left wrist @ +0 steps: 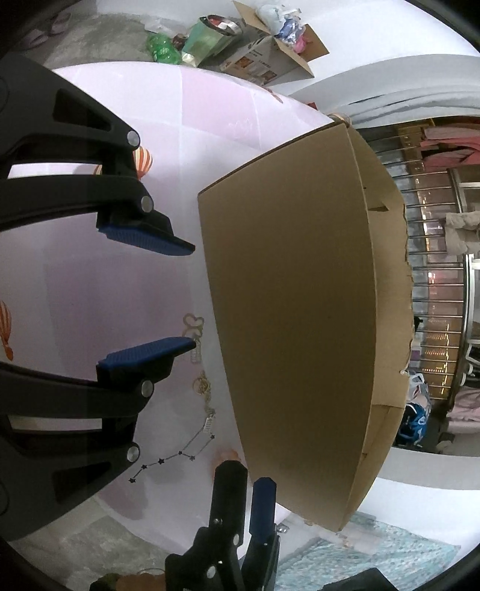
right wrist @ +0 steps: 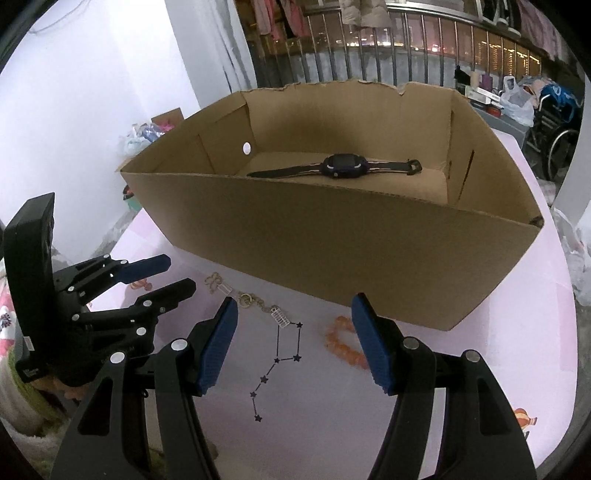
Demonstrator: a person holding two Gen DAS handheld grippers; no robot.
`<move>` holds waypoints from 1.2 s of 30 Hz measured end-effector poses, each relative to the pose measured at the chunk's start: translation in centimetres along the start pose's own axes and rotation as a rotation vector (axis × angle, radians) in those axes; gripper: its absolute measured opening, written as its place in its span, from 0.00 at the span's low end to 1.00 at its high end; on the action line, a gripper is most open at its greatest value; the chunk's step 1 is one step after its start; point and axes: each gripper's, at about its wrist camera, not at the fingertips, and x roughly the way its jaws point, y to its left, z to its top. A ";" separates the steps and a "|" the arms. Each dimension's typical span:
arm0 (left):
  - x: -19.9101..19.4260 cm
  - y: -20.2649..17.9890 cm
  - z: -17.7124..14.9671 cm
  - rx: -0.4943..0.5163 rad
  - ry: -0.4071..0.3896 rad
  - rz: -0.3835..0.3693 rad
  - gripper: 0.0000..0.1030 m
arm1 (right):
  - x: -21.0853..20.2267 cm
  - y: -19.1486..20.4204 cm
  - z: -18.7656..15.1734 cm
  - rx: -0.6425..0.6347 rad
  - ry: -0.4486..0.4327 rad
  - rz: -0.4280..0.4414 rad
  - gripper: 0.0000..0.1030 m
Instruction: Organize jewelry
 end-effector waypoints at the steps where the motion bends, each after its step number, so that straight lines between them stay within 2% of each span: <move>1: 0.0 0.0 0.0 -0.001 -0.003 -0.001 0.42 | 0.1 0.0 0.1 0.002 0.002 0.001 0.61; 20: -0.7 0.6 -0.3 -0.035 -0.040 -0.007 0.42 | 1.4 0.7 1.4 0.122 0.044 0.093 0.61; 31: -0.9 0.9 -0.4 -0.040 -0.058 -0.001 0.42 | 1.3 1.1 1.9 0.175 0.016 0.128 0.61; 36: -0.8 1.1 -0.4 -0.042 -0.060 0.007 0.42 | 1.0 1.3 2.0 0.176 -0.004 0.128 0.58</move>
